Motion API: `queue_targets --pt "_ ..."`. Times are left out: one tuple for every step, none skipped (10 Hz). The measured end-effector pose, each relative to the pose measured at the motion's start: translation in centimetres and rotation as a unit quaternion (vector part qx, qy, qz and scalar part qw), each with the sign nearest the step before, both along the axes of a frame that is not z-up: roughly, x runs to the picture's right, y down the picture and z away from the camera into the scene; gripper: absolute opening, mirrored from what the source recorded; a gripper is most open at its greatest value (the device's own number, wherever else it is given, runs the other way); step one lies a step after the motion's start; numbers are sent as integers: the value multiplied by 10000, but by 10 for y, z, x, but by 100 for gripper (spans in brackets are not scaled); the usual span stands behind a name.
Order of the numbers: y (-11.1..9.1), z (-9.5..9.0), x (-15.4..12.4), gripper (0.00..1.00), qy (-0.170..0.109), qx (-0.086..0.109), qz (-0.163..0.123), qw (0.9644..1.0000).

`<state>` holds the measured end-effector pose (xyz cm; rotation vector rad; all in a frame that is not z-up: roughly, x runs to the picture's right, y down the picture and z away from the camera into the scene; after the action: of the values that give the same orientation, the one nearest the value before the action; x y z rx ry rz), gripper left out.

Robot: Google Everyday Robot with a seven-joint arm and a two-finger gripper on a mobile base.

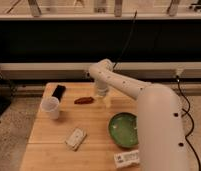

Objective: Place the pepper on the white sponge

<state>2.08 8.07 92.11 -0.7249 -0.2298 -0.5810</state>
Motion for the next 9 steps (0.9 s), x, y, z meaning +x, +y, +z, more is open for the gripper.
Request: queue_targets --pt "0 2 -4 79 42 27 51 10000" --pt "0 3 -9 79 97 67 128 9998" --pt "3 6 -18 79 139 105 191 9997" --pt "6 9 -28 79 169 137 252 9994" --pt "9 12 -32 79 209 130 315 9992" --pt "12 15 -39 79 235 136 378 9989" --pt "14 17 -53 79 210 132 423 9988" --pt "16 19 -66 79 169 111 430 9989" --pt "15 21 -71 79 138 99 468 9988"
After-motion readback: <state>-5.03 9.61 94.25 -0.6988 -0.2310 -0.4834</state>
